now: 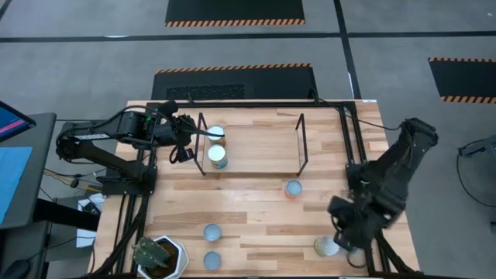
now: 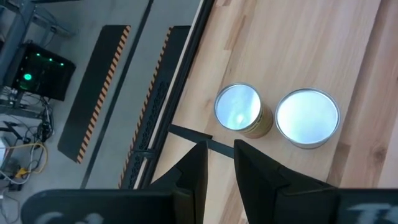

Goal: Pick and place cans onto a shelf
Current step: Move the canned peaches and blue and red tuna can to the top

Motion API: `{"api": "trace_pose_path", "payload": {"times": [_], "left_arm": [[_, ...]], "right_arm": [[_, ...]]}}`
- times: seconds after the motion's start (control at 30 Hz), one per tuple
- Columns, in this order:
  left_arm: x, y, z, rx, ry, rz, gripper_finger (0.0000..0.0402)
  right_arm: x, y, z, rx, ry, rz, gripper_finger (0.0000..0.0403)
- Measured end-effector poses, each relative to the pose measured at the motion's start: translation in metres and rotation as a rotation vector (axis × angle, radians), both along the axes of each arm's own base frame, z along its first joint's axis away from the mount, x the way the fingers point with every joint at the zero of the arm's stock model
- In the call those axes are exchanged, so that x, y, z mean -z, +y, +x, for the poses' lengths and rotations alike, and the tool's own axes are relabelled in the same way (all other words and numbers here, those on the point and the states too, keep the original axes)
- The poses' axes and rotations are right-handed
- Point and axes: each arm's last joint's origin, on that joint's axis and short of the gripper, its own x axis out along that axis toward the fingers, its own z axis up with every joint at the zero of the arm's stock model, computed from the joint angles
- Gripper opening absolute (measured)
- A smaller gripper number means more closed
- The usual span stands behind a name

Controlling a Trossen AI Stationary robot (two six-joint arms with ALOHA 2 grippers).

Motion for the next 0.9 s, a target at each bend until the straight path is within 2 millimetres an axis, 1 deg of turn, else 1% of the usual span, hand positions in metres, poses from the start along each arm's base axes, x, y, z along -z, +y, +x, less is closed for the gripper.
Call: {"api": "trace_pose_path", "payload": {"times": [0.1,0.23,0.33,0.43,0.5,0.57,0.67,0.73,0.8,0.83,0.9], "left_arm": [[0.000,0.000,0.000,-0.001,0.000,0.001,0.0070],[0.000,0.000,0.000,-0.001,-0.002,0.001,0.0070],[0.000,0.000,0.001,-0.014,-0.017,-0.006,0.0070],[-0.001,0.000,0.002,-0.020,-0.038,-0.011,0.0070],[-0.002,0.000,0.003,-0.020,-0.053,-0.012,0.0070],[-0.002,0.000,0.005,-0.020,-0.071,-0.013,0.0070],[-0.003,0.000,0.007,-0.016,-0.080,-0.012,0.0070],[-0.002,0.000,0.008,-0.016,-0.077,-0.011,0.0070],[-0.001,0.000,0.010,-0.015,-0.068,-0.010,0.0070],[0.000,0.000,0.010,-0.013,-0.064,-0.011,0.0070],[0.000,0.000,0.011,-0.015,-0.060,-0.008,0.0070]], "right_arm": [[0.013,0.022,-0.015,0.067,0.110,0.016,0.0012],[0.031,0.049,-0.022,0.090,0.200,0.051,0.0012],[0.043,0.066,-0.018,0.060,0.188,0.082,0.0012],[0.058,0.077,-0.008,0.021,0.186,0.077,0.0012],[0.068,0.079,0.001,0.007,0.201,0.055,0.0012],[0.079,0.076,0.011,0.002,0.198,-0.008,0.0012],[0.087,0.059,0.030,0.055,0.107,-0.180,0.0012],[0.085,0.047,0.039,0.085,0.042,-0.252,0.0012],[0.078,0.041,0.044,0.102,0.026,-0.234,0.0012],[0.075,0.041,0.042,0.093,0.050,-0.204,0.0012],[0.073,0.045,0.033,0.058,0.170,-0.121,0.0012]]}}
